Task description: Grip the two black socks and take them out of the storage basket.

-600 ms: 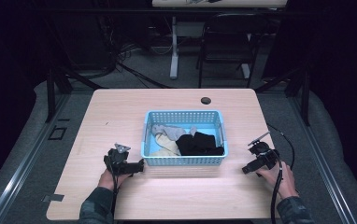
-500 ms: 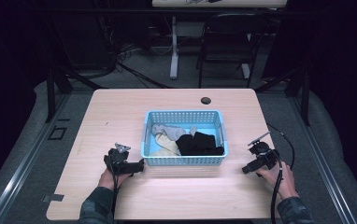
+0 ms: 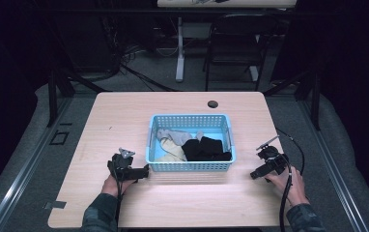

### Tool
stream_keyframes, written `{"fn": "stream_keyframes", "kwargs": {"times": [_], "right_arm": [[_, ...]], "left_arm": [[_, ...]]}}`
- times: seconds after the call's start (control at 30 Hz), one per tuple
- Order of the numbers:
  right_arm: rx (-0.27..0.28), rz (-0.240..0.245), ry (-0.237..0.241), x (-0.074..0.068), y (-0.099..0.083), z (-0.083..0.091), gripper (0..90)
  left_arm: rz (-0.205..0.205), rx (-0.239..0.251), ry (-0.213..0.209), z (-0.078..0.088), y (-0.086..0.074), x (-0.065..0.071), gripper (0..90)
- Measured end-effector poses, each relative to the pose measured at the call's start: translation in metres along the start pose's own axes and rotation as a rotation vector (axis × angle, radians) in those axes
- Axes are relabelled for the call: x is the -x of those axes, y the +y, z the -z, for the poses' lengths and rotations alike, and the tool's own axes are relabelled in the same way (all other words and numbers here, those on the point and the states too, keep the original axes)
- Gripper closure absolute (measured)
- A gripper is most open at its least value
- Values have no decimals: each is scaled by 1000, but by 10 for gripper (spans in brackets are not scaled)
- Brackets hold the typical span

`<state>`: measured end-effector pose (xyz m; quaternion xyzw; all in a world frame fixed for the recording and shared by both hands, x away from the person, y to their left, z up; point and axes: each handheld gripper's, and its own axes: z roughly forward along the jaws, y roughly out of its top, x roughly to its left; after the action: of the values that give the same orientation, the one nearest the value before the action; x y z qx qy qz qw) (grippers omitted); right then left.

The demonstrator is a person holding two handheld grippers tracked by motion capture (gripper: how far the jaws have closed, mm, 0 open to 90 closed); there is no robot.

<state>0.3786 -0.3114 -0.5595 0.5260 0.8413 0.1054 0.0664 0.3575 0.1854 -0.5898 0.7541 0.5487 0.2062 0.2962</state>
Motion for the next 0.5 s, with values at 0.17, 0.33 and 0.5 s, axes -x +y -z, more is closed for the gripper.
{"fn": "stream_keyframes", "kwargs": {"times": [0.17,0.33,0.5], "right_arm": [[71,-13,-17,1,1,11,0],[112,-21,-22,-1,3,20,1],[97,11,-25,-2,5,27,10]], "left_arm": [[0,0,0,0,0,0,6],[0,3,1,0,0,0,8],[1,3,1,0,0,0,8]]}}
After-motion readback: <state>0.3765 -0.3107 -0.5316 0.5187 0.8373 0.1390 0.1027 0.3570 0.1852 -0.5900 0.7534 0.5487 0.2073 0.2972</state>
